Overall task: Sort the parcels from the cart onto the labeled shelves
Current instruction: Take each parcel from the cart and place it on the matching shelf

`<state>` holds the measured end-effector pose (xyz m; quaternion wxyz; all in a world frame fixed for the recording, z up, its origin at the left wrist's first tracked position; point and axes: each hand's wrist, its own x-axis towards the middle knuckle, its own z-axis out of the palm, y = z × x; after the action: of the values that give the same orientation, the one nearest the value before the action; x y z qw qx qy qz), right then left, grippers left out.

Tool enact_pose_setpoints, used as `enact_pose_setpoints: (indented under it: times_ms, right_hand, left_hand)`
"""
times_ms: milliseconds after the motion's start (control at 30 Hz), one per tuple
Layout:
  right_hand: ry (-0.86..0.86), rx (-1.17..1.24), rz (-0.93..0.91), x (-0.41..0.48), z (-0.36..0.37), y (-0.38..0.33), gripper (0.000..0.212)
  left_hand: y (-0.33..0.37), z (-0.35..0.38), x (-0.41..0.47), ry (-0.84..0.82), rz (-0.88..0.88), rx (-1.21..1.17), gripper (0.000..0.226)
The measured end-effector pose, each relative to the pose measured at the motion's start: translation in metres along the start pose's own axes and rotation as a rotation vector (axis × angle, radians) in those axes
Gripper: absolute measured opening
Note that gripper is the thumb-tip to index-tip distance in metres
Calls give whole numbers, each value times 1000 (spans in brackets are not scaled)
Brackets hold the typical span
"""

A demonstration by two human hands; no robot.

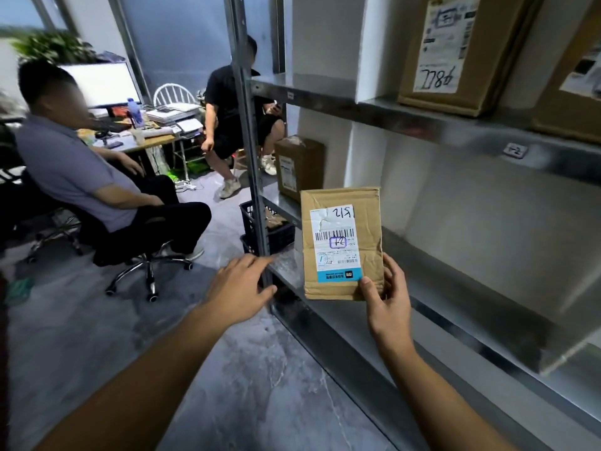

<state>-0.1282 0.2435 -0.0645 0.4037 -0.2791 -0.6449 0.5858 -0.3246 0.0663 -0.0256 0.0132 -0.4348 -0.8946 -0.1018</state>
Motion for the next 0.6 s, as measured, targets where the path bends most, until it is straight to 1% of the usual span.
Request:
enact_pose_setpoints:
  times_ms: [100, 200, 367, 600]
  right_hand:
    - [2, -6, 13, 16, 33, 11, 53]
    - [47, 4, 13, 33, 68, 17, 52]
    - [174, 66, 26, 56, 137, 15, 48]
    - [328, 41, 39, 85, 211, 16, 49]
  left_hand:
    - [-33, 3, 20, -15, -1, -28, 59]
    - [-71, 5, 49, -44, 34, -39, 59]
    - [-129, -6, 106, -55, 121, -8, 58]
    - [-192, -17, 173, -76, 242, -47, 60]
